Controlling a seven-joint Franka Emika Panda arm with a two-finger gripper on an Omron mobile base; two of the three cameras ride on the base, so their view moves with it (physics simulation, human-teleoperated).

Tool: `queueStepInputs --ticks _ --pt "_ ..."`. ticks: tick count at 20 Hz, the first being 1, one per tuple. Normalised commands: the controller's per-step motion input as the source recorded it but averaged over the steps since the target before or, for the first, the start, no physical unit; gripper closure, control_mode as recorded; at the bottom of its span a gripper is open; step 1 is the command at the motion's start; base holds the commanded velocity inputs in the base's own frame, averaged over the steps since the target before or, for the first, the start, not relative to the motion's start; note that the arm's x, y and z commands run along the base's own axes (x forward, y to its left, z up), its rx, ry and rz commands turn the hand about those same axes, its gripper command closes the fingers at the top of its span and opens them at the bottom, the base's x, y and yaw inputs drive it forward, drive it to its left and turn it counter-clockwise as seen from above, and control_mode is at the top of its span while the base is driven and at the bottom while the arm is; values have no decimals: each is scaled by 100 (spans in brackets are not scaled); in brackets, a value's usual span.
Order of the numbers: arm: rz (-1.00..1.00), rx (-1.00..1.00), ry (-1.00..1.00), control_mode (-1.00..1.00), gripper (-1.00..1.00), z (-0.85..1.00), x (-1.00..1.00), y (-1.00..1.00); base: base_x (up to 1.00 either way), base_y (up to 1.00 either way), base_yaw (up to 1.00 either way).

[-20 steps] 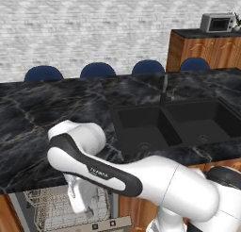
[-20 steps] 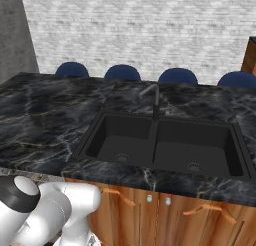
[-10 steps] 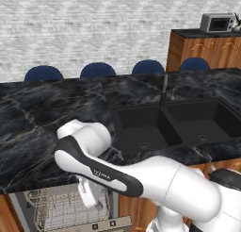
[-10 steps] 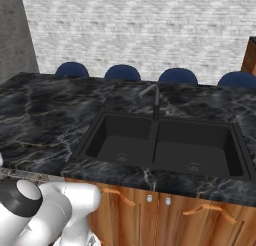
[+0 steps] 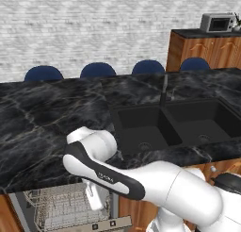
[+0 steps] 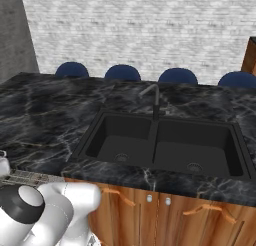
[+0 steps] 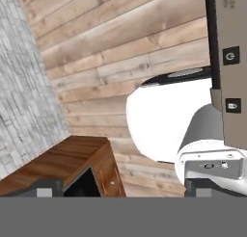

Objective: Open the dishwasher door and pull out the top rack.

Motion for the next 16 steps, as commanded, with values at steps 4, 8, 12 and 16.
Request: queueStepInputs --ticks 4,8,12,16 --pt "0 0 0 100 -100 0 0 0 -12 -70 9" --pt "0 0 0 100 -100 0 0 0 -24 -75 24" --pt "0 0 0 100 -100 0 0 0 -27 -21 28" --pt "0 0 0 100 -100 0 0 0 -41 37 37"
